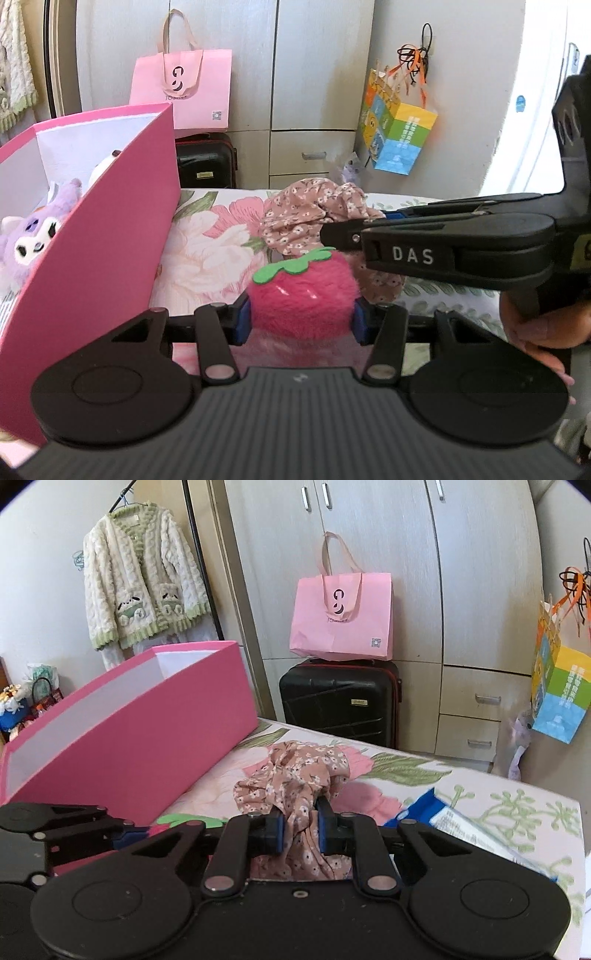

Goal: Organize soft objects
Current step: 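Carry the strawberry and scrunchie over the pink box and lower them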

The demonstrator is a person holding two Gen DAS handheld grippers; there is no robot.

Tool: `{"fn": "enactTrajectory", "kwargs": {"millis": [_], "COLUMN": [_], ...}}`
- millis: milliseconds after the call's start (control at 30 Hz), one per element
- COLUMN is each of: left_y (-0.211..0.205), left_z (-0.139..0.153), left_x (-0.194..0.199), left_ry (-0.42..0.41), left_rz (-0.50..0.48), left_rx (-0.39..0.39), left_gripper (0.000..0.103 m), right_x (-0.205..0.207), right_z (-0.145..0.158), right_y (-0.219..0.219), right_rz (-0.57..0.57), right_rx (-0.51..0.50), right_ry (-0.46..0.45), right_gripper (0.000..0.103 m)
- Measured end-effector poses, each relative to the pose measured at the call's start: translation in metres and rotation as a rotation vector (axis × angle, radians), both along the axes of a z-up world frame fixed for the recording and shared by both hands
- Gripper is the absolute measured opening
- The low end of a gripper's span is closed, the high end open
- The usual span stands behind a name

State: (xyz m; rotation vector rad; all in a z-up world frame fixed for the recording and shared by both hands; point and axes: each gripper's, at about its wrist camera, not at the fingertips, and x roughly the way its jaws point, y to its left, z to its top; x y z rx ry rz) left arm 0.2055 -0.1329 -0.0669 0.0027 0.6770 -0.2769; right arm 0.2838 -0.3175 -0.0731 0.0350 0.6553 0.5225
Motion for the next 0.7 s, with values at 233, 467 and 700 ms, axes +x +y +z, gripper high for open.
{"fn": "enactTrajectory", "kwargs": {"millis": [233,467,700], "left_y": [0.009,0.019,0.038], "left_z": [0.004,0.005,0.004], "left_x": [-0.026,-0.056,-0.086], "left_ry": [-0.001,0.017,0.052], "left_rz": [-0.031,-0.094,-0.176], "left_rx": [0.001,-0.010,-0.031], "left_gripper": [0.049,0.049,0.049], "right_x": [-0.034,-0.070,-0.110], "right_z": [0.009,0.010,0.015], "right_y": [-0.004,-0.004,0.001], "right_rz": [-0.017,-0.052,-0.047], "right_rx": [0.011,0.003,-0.010], "right_ry": [-0.004,0.005,0.011], "right_gripper": [0.020,0.020,0.020]}}
